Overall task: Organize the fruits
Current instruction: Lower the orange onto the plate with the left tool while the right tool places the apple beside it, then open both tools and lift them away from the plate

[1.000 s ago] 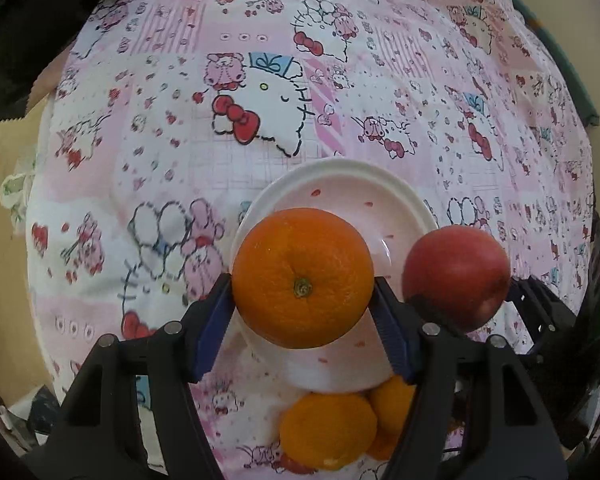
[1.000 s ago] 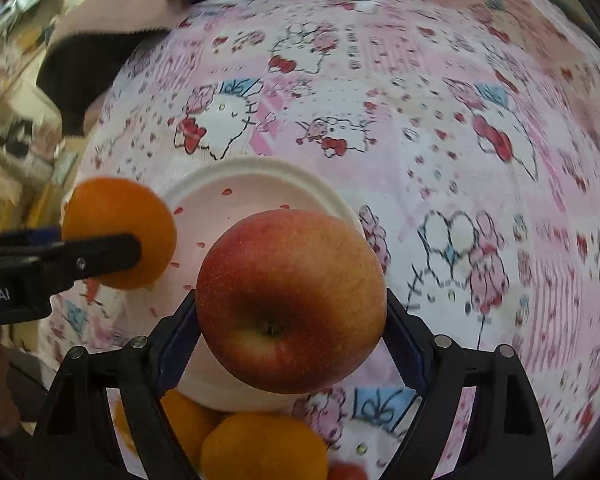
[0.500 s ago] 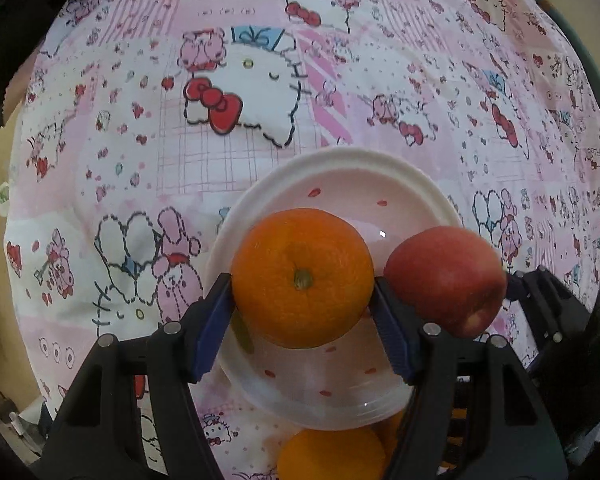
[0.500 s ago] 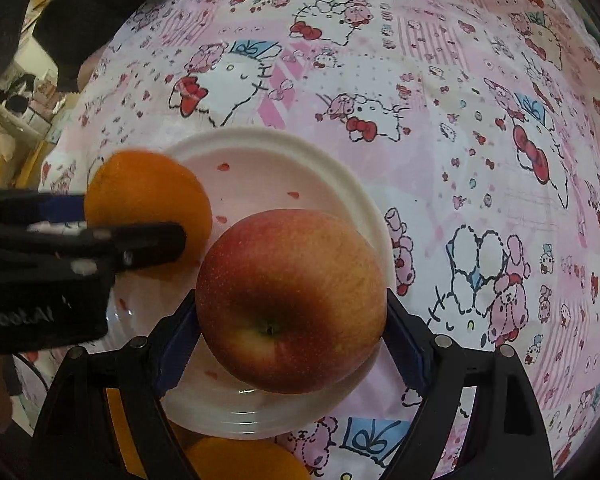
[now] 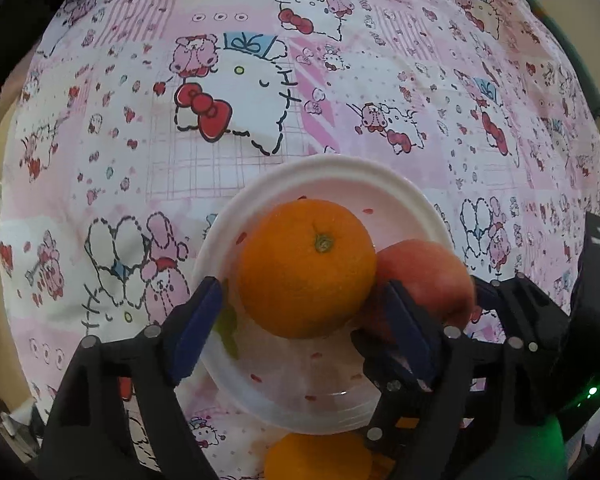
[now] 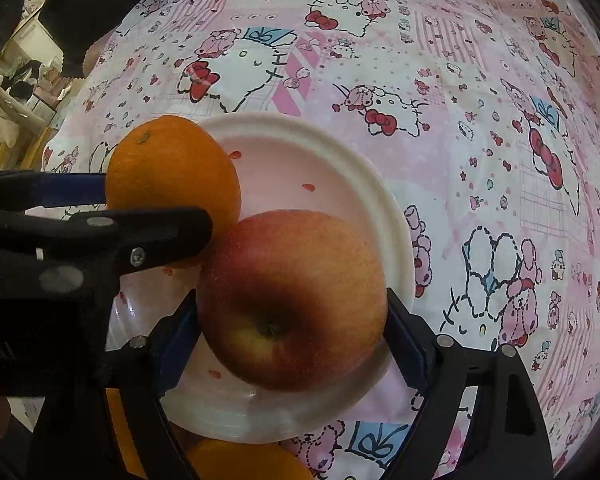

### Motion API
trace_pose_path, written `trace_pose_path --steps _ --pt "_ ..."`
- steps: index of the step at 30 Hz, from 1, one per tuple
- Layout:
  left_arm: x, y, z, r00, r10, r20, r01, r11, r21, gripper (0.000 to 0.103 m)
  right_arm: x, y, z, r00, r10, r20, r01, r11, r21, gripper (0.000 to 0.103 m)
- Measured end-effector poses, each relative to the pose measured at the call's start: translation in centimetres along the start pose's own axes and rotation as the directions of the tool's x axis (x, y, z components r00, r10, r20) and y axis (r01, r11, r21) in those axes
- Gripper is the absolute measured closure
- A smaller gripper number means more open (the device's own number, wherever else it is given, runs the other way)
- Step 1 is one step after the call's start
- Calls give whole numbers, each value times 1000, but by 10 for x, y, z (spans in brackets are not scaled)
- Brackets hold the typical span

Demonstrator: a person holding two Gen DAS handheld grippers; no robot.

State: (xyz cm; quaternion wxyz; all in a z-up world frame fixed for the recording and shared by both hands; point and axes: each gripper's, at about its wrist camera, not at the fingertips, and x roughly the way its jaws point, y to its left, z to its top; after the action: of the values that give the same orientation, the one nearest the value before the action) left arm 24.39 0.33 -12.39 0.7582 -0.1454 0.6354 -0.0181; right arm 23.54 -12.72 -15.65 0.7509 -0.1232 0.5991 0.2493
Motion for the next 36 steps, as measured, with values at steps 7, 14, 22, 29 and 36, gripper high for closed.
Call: trace_pose_path --steps 7,14,22,29,36 --pt "-13 -2 -3 999 -22 47 21 1000 9 13 -8 -6 2 999 16 30 -17 999 42 13" --pt "-23 -3 -4 997 -18 76 16 1000 25 13 -17 -6 2 999 31 44 -32 999 32 13" --pt "-39 2 -13 994 -7 109 6 1000 14 13 -52 -17 -5 993 63 97 -71 994 86 13" --pt "-68 23 -25 987 6 160 -1 999 -34 13 -92 -29 -20 988 17 156 -39 990 138 13" --pt "-92 39 -44 982 17 190 -9 999 -44 13 -126 -43 -42 972 20 235 -77 969 234 13"
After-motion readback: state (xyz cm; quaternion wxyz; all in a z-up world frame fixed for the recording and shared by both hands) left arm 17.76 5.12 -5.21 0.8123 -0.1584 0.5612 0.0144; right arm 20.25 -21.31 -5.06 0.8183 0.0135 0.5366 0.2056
